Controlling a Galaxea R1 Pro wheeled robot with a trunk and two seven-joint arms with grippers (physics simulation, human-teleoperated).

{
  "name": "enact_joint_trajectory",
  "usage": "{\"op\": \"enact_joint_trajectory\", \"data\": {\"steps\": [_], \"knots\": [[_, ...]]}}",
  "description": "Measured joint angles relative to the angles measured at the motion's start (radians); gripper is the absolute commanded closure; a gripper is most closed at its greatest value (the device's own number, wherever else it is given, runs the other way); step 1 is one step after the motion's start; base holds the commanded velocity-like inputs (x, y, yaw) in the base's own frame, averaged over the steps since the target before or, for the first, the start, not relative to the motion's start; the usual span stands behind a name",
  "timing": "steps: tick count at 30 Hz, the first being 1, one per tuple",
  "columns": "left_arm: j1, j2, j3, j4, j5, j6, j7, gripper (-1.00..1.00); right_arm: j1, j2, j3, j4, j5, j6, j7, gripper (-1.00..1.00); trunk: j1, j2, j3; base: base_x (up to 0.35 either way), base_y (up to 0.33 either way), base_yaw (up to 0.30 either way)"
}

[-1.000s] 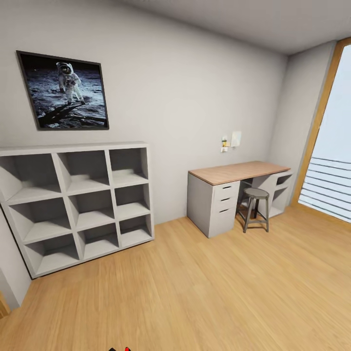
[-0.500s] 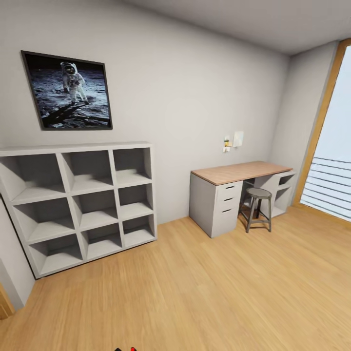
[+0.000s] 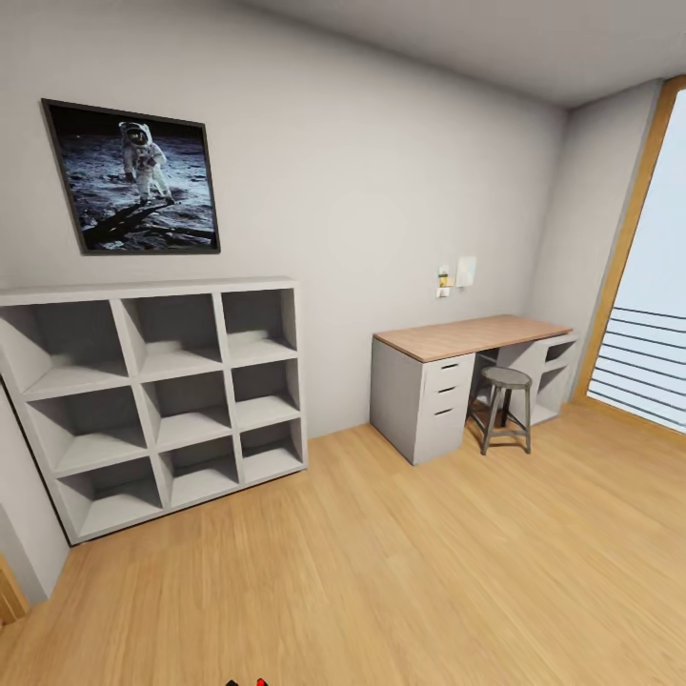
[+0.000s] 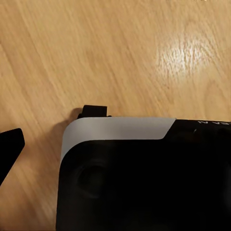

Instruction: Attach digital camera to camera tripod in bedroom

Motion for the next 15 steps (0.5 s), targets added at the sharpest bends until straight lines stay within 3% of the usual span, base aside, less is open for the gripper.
{"op": "enact_joint_trajectory", "data": {"steps": [6, 15], "knots": [[0.0, 0.001, -0.001, 0.0, 0.001, 0.002, 0.002, -1.0, 0.0, 0.0, 0.0, 0.001, 0.0, 0.0, 0.0, -1.0, 0.0, 0.0, 0.0, 0.086, 0.0, 0.0], [0.0, 0.001, -0.001, 0.001, 0.001, 0.003, 0.003, -1.0, 0.0, 0.0, 0.0, 0.001, -0.001, 0.0, 0.0, -1.0, -0.001, 0.0, 0.0, 0.259, 0.0, 0.0]]}}
